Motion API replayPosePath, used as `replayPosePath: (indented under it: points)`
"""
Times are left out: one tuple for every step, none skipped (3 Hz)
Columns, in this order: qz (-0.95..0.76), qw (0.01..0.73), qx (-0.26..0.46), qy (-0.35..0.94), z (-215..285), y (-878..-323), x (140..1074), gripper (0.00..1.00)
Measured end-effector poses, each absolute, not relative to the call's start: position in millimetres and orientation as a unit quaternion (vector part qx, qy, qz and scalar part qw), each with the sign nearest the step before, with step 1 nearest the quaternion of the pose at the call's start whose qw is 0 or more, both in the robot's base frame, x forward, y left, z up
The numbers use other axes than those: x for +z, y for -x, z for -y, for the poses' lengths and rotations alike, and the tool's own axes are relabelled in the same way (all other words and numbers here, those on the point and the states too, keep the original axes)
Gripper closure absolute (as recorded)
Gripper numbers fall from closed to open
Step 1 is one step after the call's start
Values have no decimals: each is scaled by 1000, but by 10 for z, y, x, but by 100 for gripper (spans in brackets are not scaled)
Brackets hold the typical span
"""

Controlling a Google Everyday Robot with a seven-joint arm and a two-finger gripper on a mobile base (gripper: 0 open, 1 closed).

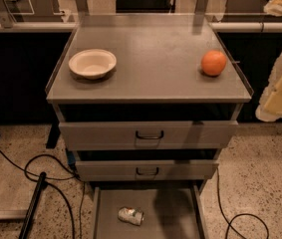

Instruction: Pick 7up can from bottom drawer and place on counter

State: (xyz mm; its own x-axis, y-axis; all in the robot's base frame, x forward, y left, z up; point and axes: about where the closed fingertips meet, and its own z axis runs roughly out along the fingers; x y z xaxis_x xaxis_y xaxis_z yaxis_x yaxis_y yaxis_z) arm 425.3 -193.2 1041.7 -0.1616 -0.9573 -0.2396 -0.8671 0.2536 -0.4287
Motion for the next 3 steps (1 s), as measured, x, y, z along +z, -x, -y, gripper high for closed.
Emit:
replayPosePath:
  points:
    - [-757,241,-101,599,1912,-4221,10454,0]
    - [-766,256,-80,585,1678,-4071,10289,0]
    - [-776,259,-42,573,1373,-3956,9771,0]
